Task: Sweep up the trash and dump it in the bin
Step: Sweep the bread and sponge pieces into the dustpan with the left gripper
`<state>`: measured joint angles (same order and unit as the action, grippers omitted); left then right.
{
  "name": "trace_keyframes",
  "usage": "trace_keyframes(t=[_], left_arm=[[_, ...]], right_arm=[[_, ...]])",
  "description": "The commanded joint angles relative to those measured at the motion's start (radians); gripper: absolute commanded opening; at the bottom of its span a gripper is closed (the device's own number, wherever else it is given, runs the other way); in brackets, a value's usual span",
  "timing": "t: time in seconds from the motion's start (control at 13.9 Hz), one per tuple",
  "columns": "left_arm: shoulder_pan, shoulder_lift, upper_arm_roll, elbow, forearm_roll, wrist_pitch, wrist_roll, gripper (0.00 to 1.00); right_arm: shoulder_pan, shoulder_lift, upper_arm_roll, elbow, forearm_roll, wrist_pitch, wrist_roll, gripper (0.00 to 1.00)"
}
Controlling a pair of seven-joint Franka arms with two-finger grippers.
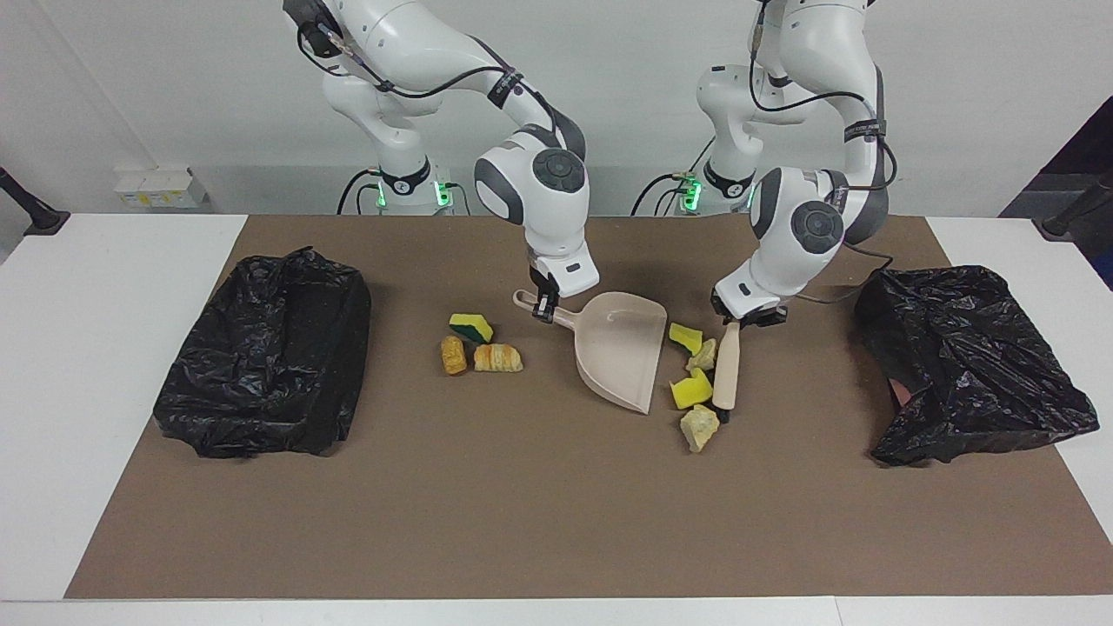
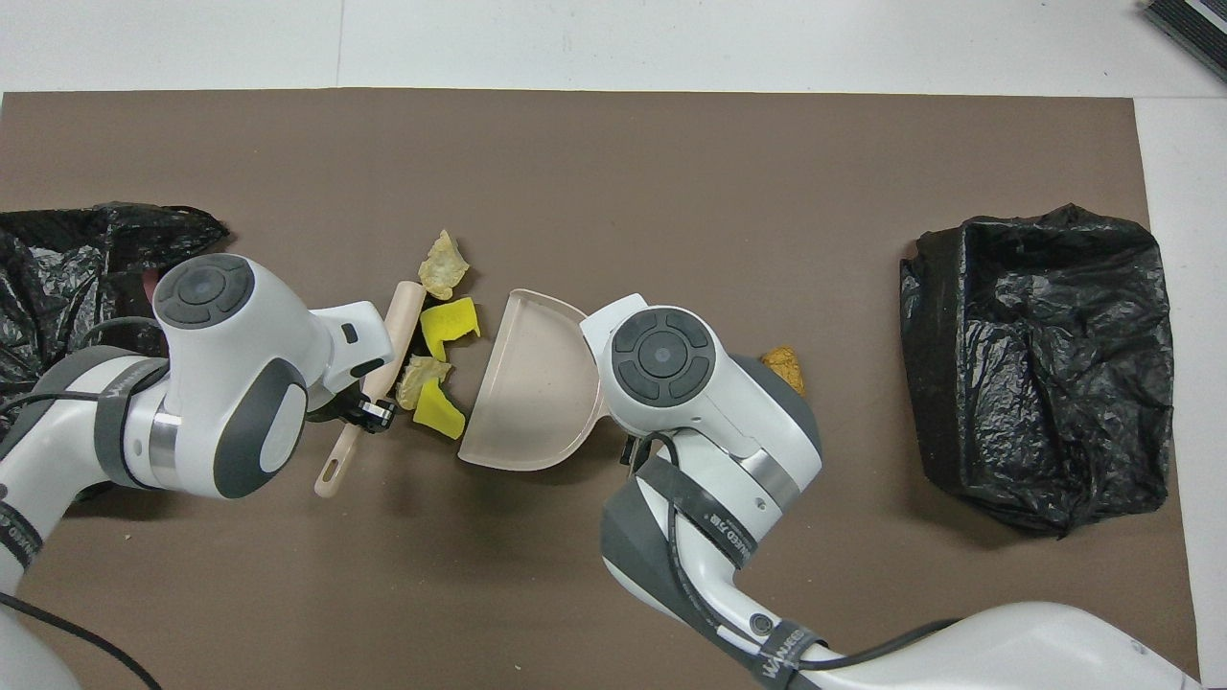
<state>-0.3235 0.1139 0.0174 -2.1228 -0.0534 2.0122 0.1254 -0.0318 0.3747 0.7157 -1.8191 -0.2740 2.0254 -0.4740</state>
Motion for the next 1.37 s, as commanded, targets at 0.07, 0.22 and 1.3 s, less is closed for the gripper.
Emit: trace_keyframes(t=[0.07,0.22,1.3], left_arm=[[-0.149,-0.062,0.007,-0.058,-0.025,-0.023,-0.122,0.0],[-0.216,-0.066,0.007,-0.059,-0.077,-0.032,-0.17,0.0],[0.036,0.024,0.022,0.174,-0.019,-0.049,-0.083,0.0]], right_arm=[[-0.007,-0.03,0.007,-0.035,0.032,0.012,0.018,0.0],[-0.007,-0.031,0.007,-0.039,0.032,0.012,0.018,0.0],[0.01,-0.068,0.04,-0.069,0.032,-0.024,0.38,0.0]])
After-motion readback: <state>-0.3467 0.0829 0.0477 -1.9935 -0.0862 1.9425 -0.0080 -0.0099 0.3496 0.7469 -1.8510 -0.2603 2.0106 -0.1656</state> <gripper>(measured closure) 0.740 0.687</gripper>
